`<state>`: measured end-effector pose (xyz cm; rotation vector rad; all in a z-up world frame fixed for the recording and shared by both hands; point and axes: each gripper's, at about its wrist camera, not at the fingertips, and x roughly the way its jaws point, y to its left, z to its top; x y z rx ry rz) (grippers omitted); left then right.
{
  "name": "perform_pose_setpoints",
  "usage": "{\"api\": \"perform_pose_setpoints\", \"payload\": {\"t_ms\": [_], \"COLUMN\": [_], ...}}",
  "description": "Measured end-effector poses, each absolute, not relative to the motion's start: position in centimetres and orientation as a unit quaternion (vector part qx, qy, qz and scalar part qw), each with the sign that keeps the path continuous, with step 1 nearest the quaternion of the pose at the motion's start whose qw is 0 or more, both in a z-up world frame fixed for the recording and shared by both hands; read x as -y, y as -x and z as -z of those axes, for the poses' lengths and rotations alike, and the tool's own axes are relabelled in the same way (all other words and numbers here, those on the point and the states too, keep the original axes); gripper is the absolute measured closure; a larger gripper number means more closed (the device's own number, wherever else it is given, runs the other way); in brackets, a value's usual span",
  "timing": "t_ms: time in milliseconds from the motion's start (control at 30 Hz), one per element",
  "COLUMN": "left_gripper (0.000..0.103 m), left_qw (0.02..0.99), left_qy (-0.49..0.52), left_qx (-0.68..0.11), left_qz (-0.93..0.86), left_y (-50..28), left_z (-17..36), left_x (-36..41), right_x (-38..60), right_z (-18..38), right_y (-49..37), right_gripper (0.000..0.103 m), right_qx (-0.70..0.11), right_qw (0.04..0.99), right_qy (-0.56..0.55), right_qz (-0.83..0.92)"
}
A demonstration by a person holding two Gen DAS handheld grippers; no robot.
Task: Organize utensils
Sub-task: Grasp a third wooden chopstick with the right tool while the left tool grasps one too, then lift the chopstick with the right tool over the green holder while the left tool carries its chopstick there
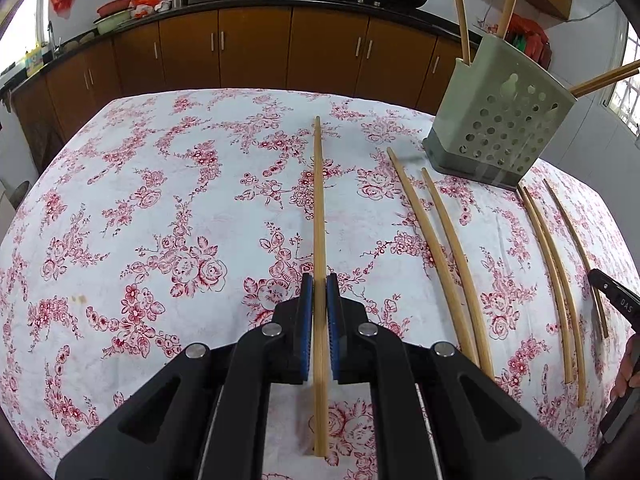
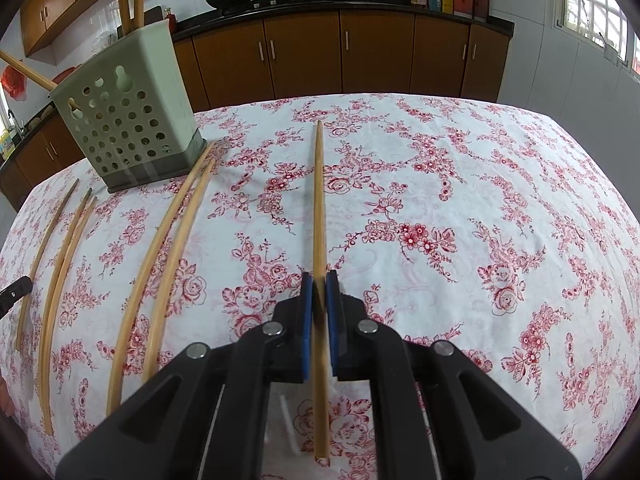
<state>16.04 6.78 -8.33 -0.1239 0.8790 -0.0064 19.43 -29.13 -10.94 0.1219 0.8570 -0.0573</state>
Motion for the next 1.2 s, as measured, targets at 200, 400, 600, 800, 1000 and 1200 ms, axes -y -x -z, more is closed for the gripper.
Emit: {"api": "perform_pose_setpoints", "payload": {"t_ms": [200,400,600,800,1000,1200], "left_gripper": [0.095,0.095,0.095,0.096,0.096,0.096], "left_qw": [0.903,0.903,0.902,0.900,0.911,0.937], "left_qy": [0.061,0.048,0.043,0.025,0.059,0.086], "left_qx": [-0.426,-0.428,-0.429,-0.436,-0.409,-0.339], "left_qz": [0.003,-0.002,-0.005,-0.009,0.002,0.015], "left_y": [-16.1,-15.2,-14.2,-13.5,-13.0,-12.2], "left_z": [8.3,8.2,8.3,8.2,5.0,-0.7], "left_x": [-6.7,-6.3,-6.0,-5.5,-6.7,-7.6], "right_x": [29.1,28.9,28.9,29.4,30.5,31.5], "right_z": [10.9,10.9,10.7,10.3,6.2,1.1], "right_y": [-19.5,-18.1,-16.8,-16.0,-14.8,-14.0], "right_gripper": [0.095,0.094,0.094,0.095,0.095,0.095], "right_qx": [-0.416,-0.416,-0.417,-0.415,-0.364,-0.296], "right_qw": [0.907,0.907,0.907,0.906,0.927,0.950], "right_qy": [-0.058,-0.058,-0.060,-0.077,-0.085,-0.095], "right_qz": [0.028,0.025,0.018,0.013,0.017,0.015]}}
